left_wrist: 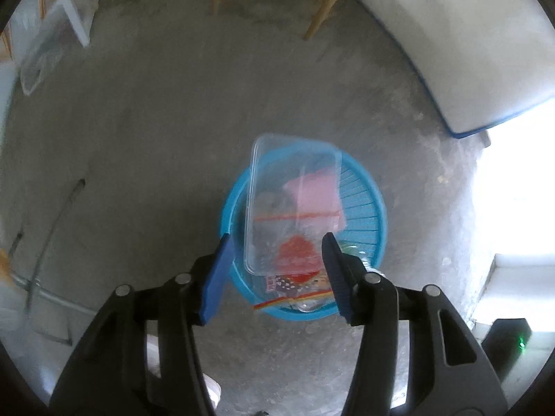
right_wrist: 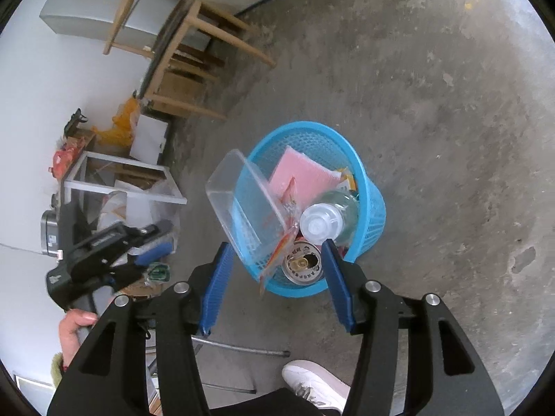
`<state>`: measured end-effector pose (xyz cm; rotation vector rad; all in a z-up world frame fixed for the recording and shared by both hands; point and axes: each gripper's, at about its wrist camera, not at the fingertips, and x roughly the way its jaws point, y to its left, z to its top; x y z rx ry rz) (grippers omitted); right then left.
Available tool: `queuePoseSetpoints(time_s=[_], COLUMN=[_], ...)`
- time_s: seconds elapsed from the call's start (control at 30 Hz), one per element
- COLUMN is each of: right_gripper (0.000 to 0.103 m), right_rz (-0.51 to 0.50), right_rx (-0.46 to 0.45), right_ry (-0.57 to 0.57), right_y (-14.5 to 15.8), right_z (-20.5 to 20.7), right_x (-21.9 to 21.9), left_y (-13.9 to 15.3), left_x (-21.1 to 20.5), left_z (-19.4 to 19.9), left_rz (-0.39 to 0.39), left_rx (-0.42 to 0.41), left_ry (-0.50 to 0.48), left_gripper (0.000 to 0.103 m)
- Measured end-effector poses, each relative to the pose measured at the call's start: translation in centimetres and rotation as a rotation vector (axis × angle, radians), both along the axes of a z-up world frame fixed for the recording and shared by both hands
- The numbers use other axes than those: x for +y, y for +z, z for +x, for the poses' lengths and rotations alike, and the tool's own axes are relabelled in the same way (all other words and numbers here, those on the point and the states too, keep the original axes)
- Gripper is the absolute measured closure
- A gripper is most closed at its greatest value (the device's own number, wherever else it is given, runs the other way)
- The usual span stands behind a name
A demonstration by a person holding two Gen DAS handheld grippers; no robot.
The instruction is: Collect trash
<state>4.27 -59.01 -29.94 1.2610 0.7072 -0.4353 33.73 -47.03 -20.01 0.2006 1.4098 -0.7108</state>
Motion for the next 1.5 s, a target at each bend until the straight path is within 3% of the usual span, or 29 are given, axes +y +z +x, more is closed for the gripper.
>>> queuePoseSetpoints(time_s=[0.23, 0.4, 0.5, 0.57, 0.73, 0.87, 1.0, 1.07, 1.3, 1.37, 1.5], right_gripper=[0.051, 0.047, 0.037, 0.024, 0.007, 0.007, 0.007, 0.006, 0.006, 0.006, 0.006], right_rz=[-0.055, -0.274, -0.431, -0.532, -0.762, -0.919, -0.997, -1.024, -1.157, -1.154, -1.109], right_rx=[-0.024, -0.022, -0.036, -0.045, -0.082, -0.058, -0.033, 0.003, 0.090, 0.101, 0.137], right_ry=[0.060, 0.198, 0.267, 0.298, 0.346, 0.362, 0.347, 0.330, 0.377, 0.396, 0.422], right_y=[3.8, 10.5, 14.6, 17.2, 22.7, 25.5, 26.5, 26.8, 26.8, 26.5, 25.8], right_z=[-1.5, -2.0, -2.7, -3.3, -4.9, -6.1, -7.3, -7.8, -8.6, -8.9, -8.7], right_x=[2.4, 7.2, 10.6, 13.0, 19.8, 25.3, 28.7, 29.9, 33.6, 34.0, 33.5], left_y=[11.3, 18.7, 21.1, 22.3, 22.2, 21.0, 19.5, 18.7, 17.3, 17.1, 16.4], left_x=[5.8, 13.7, 18.8, 22.9, 30.9, 34.9, 36.4, 36.3, 37.1, 37.2, 37.2], left_z=[-3.1, -8.5, -11.9, -14.5, -19.0, -20.7, -23.2, -24.1, -27.2, -28.2, -29.1], left_rz=[-0.167, -0.278, -0.327, -0.354, -0.334, -0.281, -0.143, -0.113, -0.081, -0.070, -0.069], left_rx=[-0.127, -0.279, -0.338, -0.386, -0.478, -0.502, -0.574, -0.592, -0.622, -0.646, -0.603], left_ry=[-0.081, -0.121, -0.098, -0.028, 0.246, 0.432, 0.465, 0.460, 0.471, 0.485, 0.473], left_gripper=[0.041, 0.028, 0.018, 0.015, 0.009, 0.009, 0.009, 0.009, 0.009, 0.009, 0.009])
